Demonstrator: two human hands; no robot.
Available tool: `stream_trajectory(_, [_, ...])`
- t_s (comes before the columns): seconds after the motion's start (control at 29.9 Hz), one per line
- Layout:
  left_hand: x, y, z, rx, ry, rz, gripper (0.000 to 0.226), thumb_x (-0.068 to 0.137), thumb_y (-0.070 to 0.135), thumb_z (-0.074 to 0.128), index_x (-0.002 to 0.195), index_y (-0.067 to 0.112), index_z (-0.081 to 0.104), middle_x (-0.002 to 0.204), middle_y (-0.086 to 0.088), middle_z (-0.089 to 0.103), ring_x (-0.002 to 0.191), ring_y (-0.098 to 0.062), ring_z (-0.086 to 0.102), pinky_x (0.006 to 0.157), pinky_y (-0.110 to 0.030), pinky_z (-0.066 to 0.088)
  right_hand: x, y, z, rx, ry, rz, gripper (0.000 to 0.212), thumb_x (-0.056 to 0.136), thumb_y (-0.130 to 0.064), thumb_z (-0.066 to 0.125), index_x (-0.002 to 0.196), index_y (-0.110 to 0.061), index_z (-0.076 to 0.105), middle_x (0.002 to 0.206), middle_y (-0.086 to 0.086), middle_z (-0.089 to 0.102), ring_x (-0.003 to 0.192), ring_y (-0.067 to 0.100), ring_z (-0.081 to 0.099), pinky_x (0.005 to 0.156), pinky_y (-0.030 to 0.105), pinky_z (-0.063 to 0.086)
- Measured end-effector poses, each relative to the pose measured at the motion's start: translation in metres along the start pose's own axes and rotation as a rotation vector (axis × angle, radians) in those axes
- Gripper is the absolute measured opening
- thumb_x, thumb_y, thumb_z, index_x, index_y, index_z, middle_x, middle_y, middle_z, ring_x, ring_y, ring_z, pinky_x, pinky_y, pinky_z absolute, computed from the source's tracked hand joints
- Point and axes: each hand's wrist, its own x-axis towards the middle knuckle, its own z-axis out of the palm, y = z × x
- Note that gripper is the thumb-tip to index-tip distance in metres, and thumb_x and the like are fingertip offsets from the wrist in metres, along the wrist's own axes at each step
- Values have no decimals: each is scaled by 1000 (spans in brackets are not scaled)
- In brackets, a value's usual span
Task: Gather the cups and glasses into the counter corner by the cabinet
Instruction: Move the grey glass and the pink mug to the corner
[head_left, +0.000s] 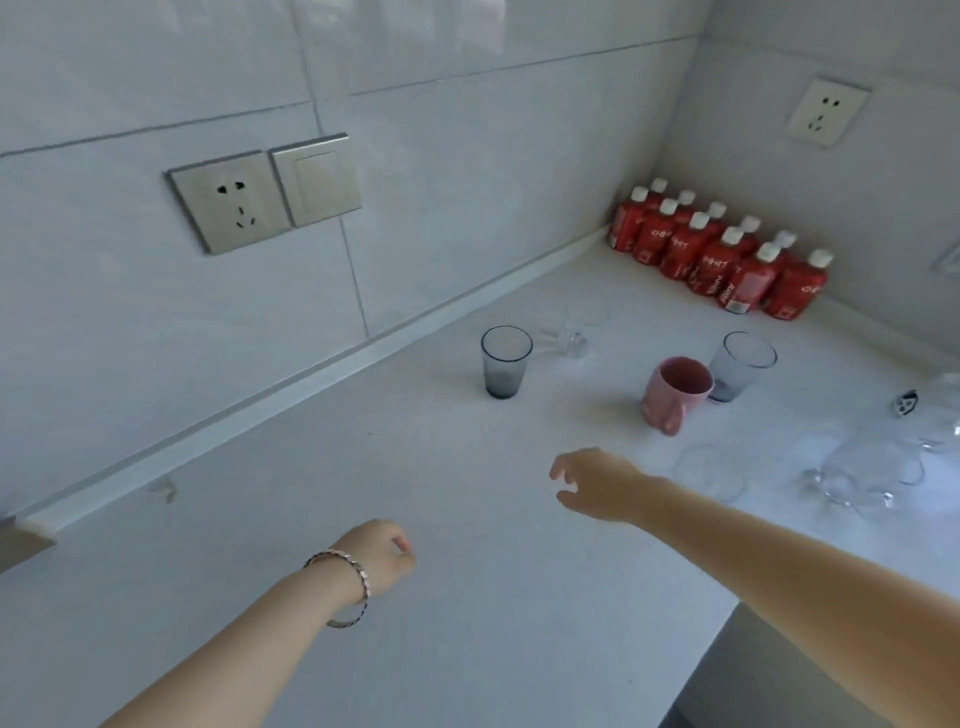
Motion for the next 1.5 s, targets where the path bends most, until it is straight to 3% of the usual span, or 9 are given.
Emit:
stream_trajectory(0.17, [44,89,16,-6,0,37,31,87,18,52,63,35,44,80,6,55,86,-16,55,84,-23,45,33,110,-57,111,351,173,50,84,-20,56,133,-15,46,136,10,44,127,32,42,102,39,38])
stream_trajectory(0.4, [80,138,17,-55,98,51,29,88,17,50,66,34,46,70,18,48,81,-14,53,62,-17,40,79,176,-78,238,189,359,112,64,-39,78,149,-20,7,144,10,31,131,33,38,100,45,41])
stream_trajectory(0.47, [90,148,10,-86,143,25,26,87,15,50,70,34,51,78,13,56,86,-16,57,74,-22,45,86,182,-73,315,197,335,107,67,-39,76,149,-21,9,143,9,32,127,31,45,94,42,45])
stream_trajectory(0.53, [100,159,1,-140,254,-11,20,87,13,52,100,25,61,105,-1,63,101,-21,59,88,-28,46,88,186,-69,363,248,320,100,68,-38,75,147,-21,17,138,9,37,119,31,51,87,38,47])
stream_trajectory(0.63, [118,176,-19,-80,439,-9,54,86,16,56,137,17,36,136,-9,41,119,-28,52,95,-38,45,86,186,-67,387,295,289,92,67,-37,77,143,-21,27,134,8,42,114,31,54,86,37,47])
stream_trajectory(0.77, [155,196,-52,-17,619,7,87,76,25,71,145,14,19,152,-9,23,137,-27,34,103,-41,39,77,172,-68,356,286,196,91,65,-39,77,142,-25,29,134,4,45,112,28,56,85,35,48])
stream_trajectory(0.87, [189,202,-65,-41,468,-116,112,68,40,77,149,19,2,159,-4,5,145,-22,19,113,-43,31,69,155,-68,379,279,103,91,65,-40,77,142,-28,29,134,-1,45,112,25,56,83,32,48])
stream_trajectory(1.14, [176,184,-41,-183,523,-50,71,67,32,78,125,13,43,130,-9,42,112,-31,56,87,-38,49,54,105,-58,407,251,-39,95,65,-43,77,143,-32,24,135,-7,42,113,21,56,85,31,51])
stream_trajectory(1.5, [-12,-3,-25,-256,564,-158,81,60,37,81,130,23,44,129,4,47,117,-14,53,96,-24,42,26,-55,-21,147,46,-357,95,69,-40,74,146,-33,17,141,-10,35,119,17,52,88,26,47])
